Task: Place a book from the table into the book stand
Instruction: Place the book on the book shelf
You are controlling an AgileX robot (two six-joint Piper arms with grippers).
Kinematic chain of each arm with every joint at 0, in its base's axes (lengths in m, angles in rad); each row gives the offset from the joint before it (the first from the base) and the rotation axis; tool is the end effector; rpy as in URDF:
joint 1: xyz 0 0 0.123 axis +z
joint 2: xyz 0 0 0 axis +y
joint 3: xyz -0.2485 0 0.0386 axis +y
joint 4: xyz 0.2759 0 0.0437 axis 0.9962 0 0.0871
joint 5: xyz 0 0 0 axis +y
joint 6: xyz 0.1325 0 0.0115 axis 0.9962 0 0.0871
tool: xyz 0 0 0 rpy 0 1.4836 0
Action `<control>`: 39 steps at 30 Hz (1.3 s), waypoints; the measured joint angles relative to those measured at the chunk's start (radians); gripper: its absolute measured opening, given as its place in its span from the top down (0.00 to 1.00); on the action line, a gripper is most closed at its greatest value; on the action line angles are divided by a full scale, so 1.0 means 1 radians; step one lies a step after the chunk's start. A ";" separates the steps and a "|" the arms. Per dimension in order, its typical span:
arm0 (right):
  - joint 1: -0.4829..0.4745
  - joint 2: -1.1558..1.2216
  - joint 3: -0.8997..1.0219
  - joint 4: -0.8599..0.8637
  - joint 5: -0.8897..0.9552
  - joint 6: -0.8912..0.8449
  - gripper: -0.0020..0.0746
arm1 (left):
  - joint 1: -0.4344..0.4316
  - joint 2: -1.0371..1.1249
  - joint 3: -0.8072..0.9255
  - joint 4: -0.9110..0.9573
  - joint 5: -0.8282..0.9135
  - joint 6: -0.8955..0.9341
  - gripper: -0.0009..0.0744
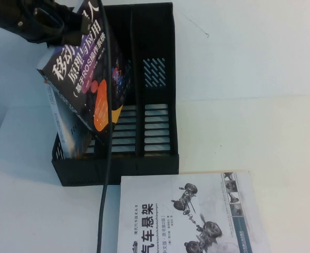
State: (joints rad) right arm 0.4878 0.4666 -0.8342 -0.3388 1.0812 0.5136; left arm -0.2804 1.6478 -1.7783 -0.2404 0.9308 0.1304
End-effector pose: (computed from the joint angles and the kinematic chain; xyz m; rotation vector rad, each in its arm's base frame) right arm 0.1437 0.0321 0.3372 0.0205 2.1470 0.1647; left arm 0.4017 -0.1421 0.3630 0.4031 2.2460 -0.3735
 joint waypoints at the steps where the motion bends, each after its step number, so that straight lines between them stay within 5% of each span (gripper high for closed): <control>1: 0.000 0.000 0.000 0.000 0.000 0.003 0.97 | -0.009 0.004 0.000 0.000 0.000 -0.002 0.84; 29: 0.000 0.000 0.000 0.017 -0.014 0.020 0.97 | -0.033 0.149 -0.006 0.025 -0.071 -0.107 0.83; 36: 0.000 0.000 0.000 0.023 -0.016 0.020 0.97 | -0.033 0.147 -0.011 -0.005 -0.125 -0.138 0.43; 39: 0.000 0.000 0.000 0.023 -0.016 0.020 0.97 | -0.033 0.147 -0.011 -0.007 -0.131 -0.144 0.37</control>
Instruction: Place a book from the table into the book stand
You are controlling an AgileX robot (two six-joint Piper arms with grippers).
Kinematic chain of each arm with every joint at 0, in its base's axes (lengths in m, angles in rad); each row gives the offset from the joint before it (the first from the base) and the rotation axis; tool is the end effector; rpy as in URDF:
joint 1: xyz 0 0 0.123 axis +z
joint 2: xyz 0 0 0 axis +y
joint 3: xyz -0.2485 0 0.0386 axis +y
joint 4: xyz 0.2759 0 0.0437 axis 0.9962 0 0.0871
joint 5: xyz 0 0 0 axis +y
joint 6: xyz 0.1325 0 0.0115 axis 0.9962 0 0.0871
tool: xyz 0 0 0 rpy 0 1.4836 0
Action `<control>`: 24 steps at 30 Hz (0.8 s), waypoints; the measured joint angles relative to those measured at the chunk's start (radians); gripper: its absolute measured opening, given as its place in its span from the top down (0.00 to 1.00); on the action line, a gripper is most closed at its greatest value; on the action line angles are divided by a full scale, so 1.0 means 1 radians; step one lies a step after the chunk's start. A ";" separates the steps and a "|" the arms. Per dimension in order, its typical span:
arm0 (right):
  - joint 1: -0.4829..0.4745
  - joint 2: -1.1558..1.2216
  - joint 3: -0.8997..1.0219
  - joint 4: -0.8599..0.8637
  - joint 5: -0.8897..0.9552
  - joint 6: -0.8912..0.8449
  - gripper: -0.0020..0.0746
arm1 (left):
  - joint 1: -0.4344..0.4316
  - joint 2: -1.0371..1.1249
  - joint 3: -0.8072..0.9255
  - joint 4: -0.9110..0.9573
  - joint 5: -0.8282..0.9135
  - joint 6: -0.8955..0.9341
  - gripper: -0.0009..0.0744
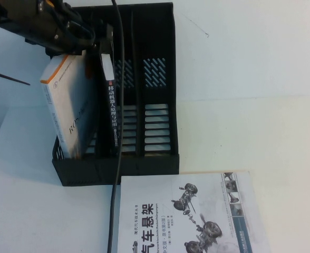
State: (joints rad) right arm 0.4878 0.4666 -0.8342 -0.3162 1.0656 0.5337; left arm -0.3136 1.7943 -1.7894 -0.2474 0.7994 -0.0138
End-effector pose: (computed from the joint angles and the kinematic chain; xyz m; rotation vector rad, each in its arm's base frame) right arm 0.1438 0.0353 0.3380 0.0395 2.1416 0.2094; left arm 0.4387 -0.1668 0.3145 0.2385 2.2898 -0.4622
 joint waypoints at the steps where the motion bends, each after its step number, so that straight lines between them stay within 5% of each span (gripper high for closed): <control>1: 0.000 0.000 0.000 0.000 0.000 0.000 0.97 | 0.000 -0.002 0.000 0.000 0.000 0.000 0.37; 4: 0.000 0.000 0.000 0.000 0.000 0.000 0.97 | 0.000 -0.018 -0.017 0.000 0.000 -0.004 0.45; 11: 0.000 0.000 0.039 -0.012 -0.009 -0.094 0.97 | 0.000 -0.150 -0.044 0.048 0.002 -0.004 0.92; 18: 0.000 -0.063 0.263 0.003 -0.183 -0.209 0.97 | 0.000 -0.397 0.092 0.087 -0.140 -0.004 0.98; 24: 0.000 -0.166 0.456 0.092 -0.435 -0.187 0.97 | 0.000 -0.694 0.498 0.100 -0.396 -0.004 0.99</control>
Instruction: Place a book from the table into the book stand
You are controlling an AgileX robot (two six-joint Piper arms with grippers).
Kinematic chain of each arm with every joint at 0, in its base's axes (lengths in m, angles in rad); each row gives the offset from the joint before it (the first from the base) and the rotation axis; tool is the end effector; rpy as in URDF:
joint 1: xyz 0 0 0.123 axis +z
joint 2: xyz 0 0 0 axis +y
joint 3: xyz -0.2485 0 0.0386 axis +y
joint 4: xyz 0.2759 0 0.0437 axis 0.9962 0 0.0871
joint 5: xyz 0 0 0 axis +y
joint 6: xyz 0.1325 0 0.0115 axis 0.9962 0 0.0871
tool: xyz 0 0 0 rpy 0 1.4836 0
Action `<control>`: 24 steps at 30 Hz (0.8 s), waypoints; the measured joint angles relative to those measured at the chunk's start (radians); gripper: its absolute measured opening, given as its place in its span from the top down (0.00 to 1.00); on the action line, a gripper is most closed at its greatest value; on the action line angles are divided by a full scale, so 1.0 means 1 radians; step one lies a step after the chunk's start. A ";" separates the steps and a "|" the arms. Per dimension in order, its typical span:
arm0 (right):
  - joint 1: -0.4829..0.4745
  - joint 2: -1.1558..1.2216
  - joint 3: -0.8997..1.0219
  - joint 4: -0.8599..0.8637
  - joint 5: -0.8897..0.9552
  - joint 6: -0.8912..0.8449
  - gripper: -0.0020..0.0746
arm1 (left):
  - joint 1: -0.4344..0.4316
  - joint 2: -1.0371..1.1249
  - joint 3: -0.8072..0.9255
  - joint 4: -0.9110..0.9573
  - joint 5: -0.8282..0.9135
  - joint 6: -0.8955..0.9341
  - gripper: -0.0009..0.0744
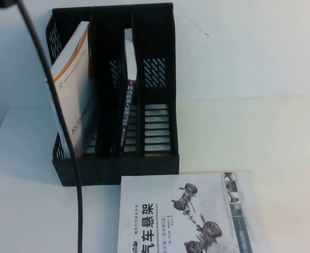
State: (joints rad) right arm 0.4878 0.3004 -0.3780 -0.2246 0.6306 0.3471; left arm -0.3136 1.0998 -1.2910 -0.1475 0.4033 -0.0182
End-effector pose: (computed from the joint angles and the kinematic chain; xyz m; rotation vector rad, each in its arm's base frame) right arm 0.1532 0.0615 0.2405 -0.2440 2.0169 0.2797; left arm 0.2982 -0.1048 0.4412 0.1795 1.6979 -0.3982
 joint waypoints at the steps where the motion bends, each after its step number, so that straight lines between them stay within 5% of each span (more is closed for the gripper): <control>1: 0.000 -0.012 0.021 0.007 -0.034 0.003 0.97 | 0.000 -0.052 0.079 0.010 -0.045 0.002 0.99; 7: 0.000 -0.029 0.052 0.014 -0.105 0.003 0.97 | 0.023 -0.334 0.462 0.033 -0.220 0.018 0.99; 15: 0.000 -0.031 0.053 0.016 -0.099 0.003 0.97 | 0.167 -0.637 0.686 0.011 -0.139 -0.002 0.99; 20: 0.000 -0.031 0.053 0.018 -0.099 0.003 0.97 | 0.245 -0.754 0.792 -0.202 -0.012 -0.112 0.99; 24: 0.000 -0.031 0.053 0.019 -0.099 0.004 0.97 | 0.308 -0.813 0.924 -0.341 -0.072 -0.110 0.99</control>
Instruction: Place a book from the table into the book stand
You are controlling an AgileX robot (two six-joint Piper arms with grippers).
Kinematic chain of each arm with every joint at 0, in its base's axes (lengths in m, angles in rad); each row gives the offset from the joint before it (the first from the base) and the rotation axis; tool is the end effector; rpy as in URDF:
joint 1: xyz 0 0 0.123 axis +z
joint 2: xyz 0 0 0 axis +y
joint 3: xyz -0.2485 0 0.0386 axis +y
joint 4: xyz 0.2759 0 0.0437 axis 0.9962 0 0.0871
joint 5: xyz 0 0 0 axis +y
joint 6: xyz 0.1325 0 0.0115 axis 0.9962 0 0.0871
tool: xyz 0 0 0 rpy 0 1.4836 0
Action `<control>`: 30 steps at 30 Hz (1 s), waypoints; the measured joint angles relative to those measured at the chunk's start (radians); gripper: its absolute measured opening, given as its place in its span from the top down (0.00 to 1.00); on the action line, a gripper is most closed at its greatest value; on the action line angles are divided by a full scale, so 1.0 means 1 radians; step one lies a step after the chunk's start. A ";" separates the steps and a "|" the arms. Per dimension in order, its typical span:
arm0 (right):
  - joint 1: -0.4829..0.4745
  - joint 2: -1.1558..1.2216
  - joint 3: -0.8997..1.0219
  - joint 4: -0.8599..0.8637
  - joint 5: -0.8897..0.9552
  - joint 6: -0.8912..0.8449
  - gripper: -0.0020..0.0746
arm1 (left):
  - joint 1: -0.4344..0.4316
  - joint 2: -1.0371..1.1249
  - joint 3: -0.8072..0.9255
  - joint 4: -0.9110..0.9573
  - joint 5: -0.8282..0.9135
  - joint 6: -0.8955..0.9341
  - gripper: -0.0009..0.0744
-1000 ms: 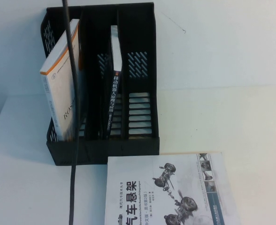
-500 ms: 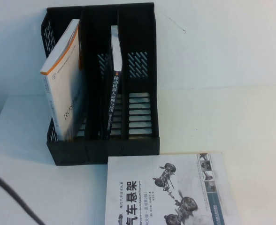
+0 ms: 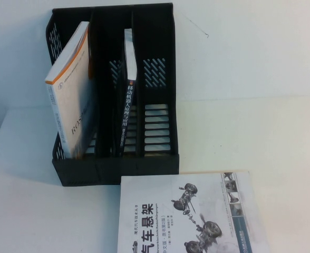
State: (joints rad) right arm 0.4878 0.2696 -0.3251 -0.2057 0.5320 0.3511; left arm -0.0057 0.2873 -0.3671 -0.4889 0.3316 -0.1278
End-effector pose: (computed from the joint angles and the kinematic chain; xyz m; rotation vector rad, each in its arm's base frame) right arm 0.1537 0.0659 0.2362 -0.2392 1.9489 0.3349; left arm 0.1744 -0.0214 0.2791 -0.3888 1.6868 -0.5754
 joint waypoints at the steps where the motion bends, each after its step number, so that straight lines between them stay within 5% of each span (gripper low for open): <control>1: 0.000 0.000 0.000 0.002 0.000 0.000 0.97 | 0.015 -0.008 0.047 -0.018 -0.041 0.004 0.99; 11: 0.000 0.000 0.004 0.002 0.002 0.000 0.97 | 0.049 -0.159 0.342 -0.050 -0.475 0.175 0.99; 30: -0.022 -0.151 0.138 0.048 0.023 0.003 0.97 | 0.049 -0.297 0.391 -0.040 -0.112 0.669 0.99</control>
State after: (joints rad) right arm 0.4658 0.1184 -0.1871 -0.1579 0.5553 0.3537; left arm 0.0437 -0.0100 0.0240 -0.5285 0.2193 0.5409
